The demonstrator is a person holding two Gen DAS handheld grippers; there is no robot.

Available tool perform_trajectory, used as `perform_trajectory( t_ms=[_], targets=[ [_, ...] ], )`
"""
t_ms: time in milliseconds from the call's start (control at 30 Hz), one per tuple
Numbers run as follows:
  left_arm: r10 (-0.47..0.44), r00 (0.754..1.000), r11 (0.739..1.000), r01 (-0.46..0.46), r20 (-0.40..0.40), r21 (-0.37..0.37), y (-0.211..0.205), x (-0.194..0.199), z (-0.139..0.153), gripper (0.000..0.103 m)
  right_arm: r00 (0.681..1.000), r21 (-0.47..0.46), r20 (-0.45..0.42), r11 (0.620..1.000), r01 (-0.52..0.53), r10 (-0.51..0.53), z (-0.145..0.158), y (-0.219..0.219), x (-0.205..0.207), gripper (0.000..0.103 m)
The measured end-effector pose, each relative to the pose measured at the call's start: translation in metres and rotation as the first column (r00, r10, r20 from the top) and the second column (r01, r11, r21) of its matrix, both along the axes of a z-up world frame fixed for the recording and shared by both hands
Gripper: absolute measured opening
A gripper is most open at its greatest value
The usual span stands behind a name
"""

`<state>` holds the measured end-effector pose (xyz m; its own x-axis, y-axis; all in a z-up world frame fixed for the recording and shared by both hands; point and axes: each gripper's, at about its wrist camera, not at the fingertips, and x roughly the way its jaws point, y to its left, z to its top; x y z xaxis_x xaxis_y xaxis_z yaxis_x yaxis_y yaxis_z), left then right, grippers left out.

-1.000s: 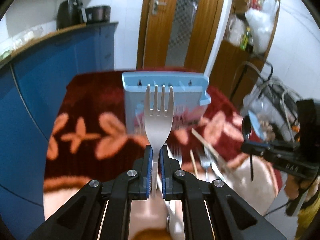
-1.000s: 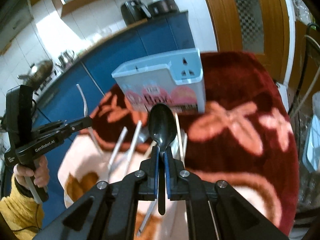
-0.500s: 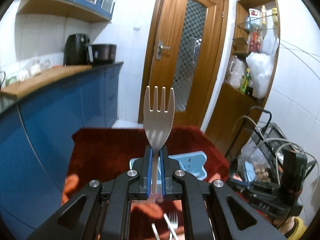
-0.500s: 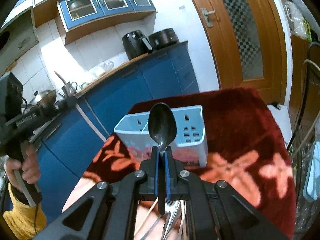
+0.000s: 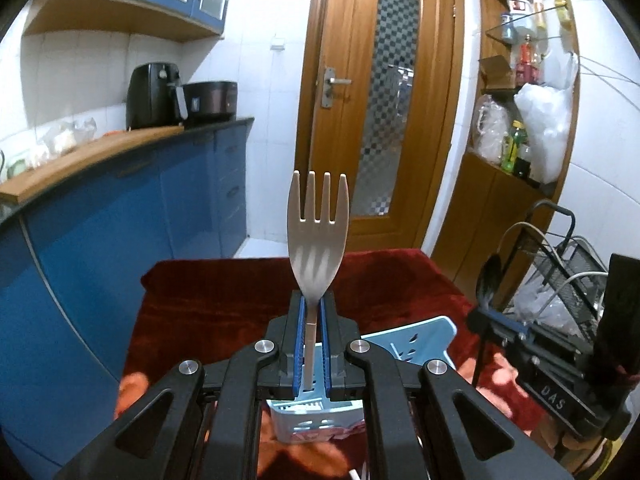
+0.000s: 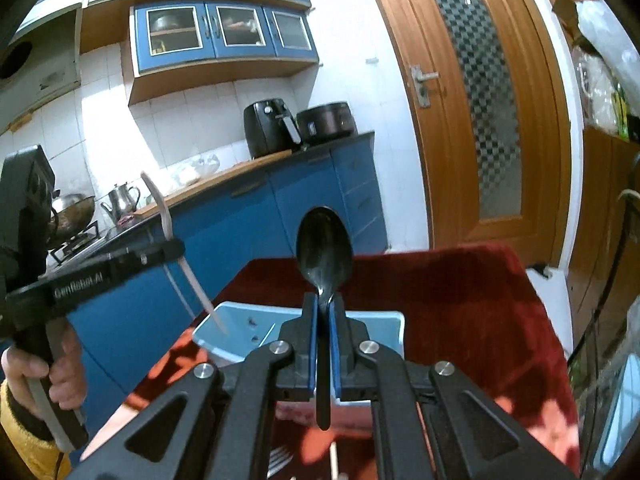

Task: Organize utensils
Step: 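Carry the white fork with the left tool into the blue caddy and release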

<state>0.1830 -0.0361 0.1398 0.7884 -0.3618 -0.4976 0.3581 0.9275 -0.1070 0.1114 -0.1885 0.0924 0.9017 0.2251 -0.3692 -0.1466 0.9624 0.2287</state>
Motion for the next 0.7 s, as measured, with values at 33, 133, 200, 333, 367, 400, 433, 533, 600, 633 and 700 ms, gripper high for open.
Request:
perform_trajectory(
  t_ms=[33, 133, 200, 333, 367, 400, 433, 533, 600, 633, 700],
  targets=[
    [0.001, 1.0, 1.0, -0.001, -0.004, 0.001, -0.001, 0.003, -0.004, 0.007, 1.0, 0.001, 0.009, 1.0, 0.0, 0.0, -0.002, 0.0, 0.002, 0.007],
    [-0.007, 1.0, 1.0, 0.007, -0.031, -0.001, -0.002, 0.012, -0.02, 0.007, 1.0, -0.001, 0.014, 1.0, 0.013, -0.013, -0.009, -0.002, 0.015, 0.007],
    [-0.012, 0.999, 1.0, 0.012, -0.045, -0.002, -0.003, 0.014, -0.03, 0.007, 1.0, 0.0, 0.011, 1.0, 0.012, -0.012, -0.016, -0.003, 0.021, 0.007],
    [-0.028, 0.998, 1.0, 0.028, -0.057, 0.004, -0.007, 0.017, -0.047, 0.007, 1.0, -0.024, 0.008, 1.0, 0.017, -0.017, -0.026, -0.003, 0.027, 0.007],
    [-0.033, 0.998, 0.999, 0.033, -0.057, 0.003, -0.008, 0.016, -0.05, 0.007, 1.0, -0.026, 0.006, 1.0, 0.017, -0.017, -0.028, -0.003, 0.03, 0.007],
    [-0.038, 0.998, 0.999, 0.038, -0.057, 0.005, -0.008, 0.016, -0.052, 0.007, 1.0, -0.029, 0.002, 0.999, 0.018, -0.018, -0.03, -0.002, 0.031, 0.007],
    [-0.044, 0.997, 0.999, 0.044, -0.056, 0.008, -0.009, 0.015, -0.055, 0.007, 1.0, -0.034, 0.0, 0.999, 0.02, -0.02, -0.031, -0.001, 0.033, 0.007],
    [-0.059, 0.996, 0.998, 0.06, -0.064, 0.018, -0.01, 0.014, -0.061, 0.007, 1.0, -0.057, -0.006, 0.998, 0.023, -0.024, -0.036, 0.001, 0.034, 0.007],
    [-0.062, 0.995, 0.998, 0.064, -0.076, 0.022, -0.01, 0.014, -0.065, 0.007, 1.0, -0.068, -0.011, 0.997, 0.024, -0.025, -0.039, 0.004, 0.034, 0.007],
    [-0.062, 0.995, 0.998, 0.064, -0.08, 0.022, -0.01, 0.014, -0.066, 0.007, 1.0, -0.071, -0.014, 0.997, 0.027, -0.028, -0.041, 0.004, 0.034, 0.007],
    [-0.06, 0.995, 0.998, 0.062, -0.079, 0.025, -0.009, 0.013, -0.067, 0.007, 0.999, -0.079, -0.024, 0.996, 0.037, -0.039, -0.043, 0.004, 0.035, 0.007]
  ],
)
